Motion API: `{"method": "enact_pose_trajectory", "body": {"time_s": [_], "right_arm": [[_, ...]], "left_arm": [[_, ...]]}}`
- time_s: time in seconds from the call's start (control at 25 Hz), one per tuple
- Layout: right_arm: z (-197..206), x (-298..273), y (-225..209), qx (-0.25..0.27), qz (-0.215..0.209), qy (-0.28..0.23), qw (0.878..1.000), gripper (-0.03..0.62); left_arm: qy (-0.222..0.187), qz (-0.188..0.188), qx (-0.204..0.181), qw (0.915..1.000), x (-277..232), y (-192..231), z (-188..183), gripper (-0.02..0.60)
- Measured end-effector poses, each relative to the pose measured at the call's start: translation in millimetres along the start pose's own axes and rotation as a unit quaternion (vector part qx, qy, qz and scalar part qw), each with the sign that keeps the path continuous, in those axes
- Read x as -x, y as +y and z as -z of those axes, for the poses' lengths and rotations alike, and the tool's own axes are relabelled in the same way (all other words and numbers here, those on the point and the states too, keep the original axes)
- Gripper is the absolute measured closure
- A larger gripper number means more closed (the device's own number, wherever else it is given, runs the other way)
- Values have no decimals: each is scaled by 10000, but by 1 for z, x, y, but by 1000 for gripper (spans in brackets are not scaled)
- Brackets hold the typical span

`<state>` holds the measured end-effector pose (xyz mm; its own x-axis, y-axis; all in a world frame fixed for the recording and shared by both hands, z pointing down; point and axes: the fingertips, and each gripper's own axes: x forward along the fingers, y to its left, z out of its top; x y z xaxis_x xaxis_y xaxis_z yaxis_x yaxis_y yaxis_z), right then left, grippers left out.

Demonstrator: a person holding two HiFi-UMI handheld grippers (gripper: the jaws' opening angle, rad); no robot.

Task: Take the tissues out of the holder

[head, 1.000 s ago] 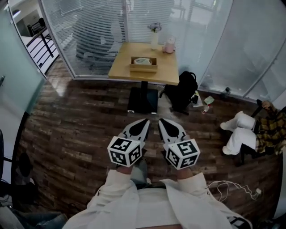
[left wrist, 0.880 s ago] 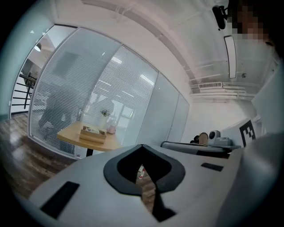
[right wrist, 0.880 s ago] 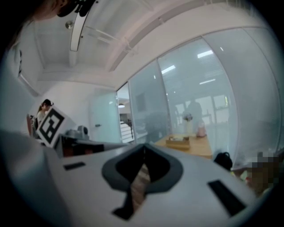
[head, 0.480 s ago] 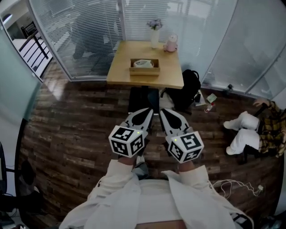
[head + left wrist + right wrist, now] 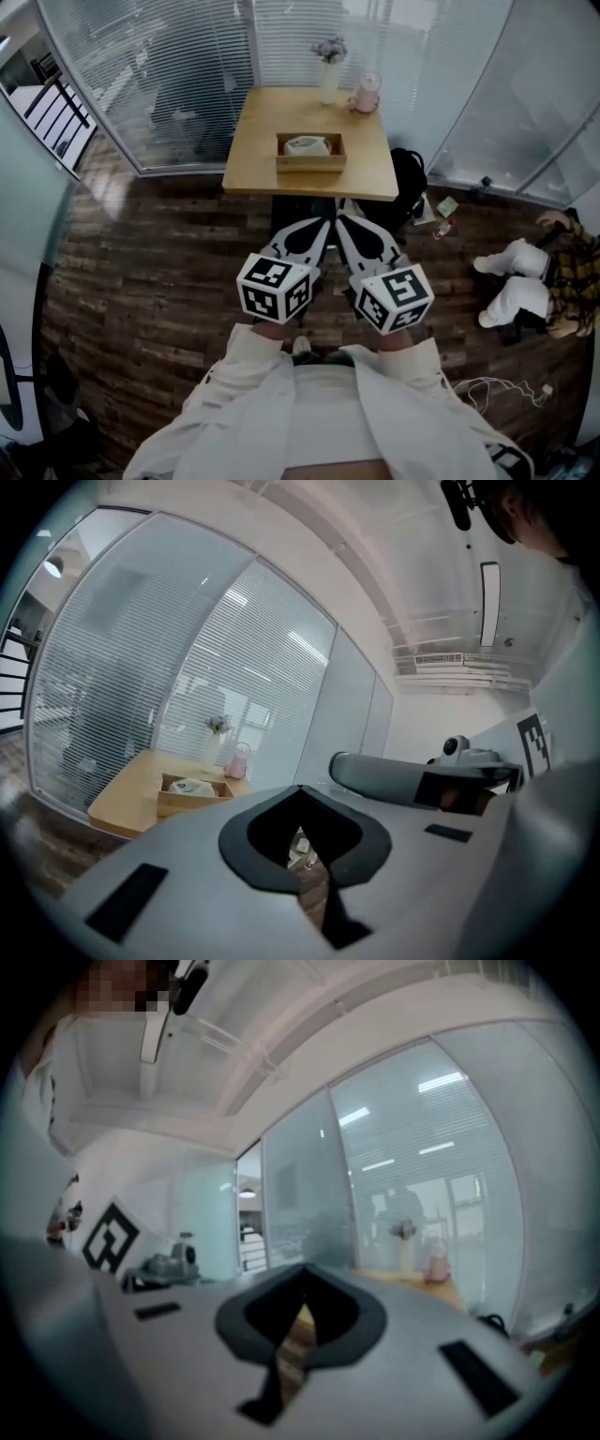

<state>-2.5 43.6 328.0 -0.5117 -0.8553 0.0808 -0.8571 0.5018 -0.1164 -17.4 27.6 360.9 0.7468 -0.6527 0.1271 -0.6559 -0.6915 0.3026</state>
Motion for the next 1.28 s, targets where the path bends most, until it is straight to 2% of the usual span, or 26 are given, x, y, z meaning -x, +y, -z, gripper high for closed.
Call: {"method": "enact_pose_trajectory", "body": {"time_s": [0.28,0.68,0.88,1.08,1.28], "right_arm": [[8,-31,-18,-93,124,177,9997,582],[28,-89,-50,-213,9,463,9987,582],[15,-127,-87,-153,23,421,9990,582],[5,-171,-123,-247,-113,411,9988,582],[-9,-210,-150,-186,-308,364,9987,582]], "left_arm": [[65,-16,128,9999,-17,31,-3,572],[165,-218,255,9993,-57,85,-7,573],[188,-332,193,9991,-93,114,-23,573],[70,-293,212,9993,-131,139,-46,572],[-13,-457,155,9988,-167,167,-65,572]]}}
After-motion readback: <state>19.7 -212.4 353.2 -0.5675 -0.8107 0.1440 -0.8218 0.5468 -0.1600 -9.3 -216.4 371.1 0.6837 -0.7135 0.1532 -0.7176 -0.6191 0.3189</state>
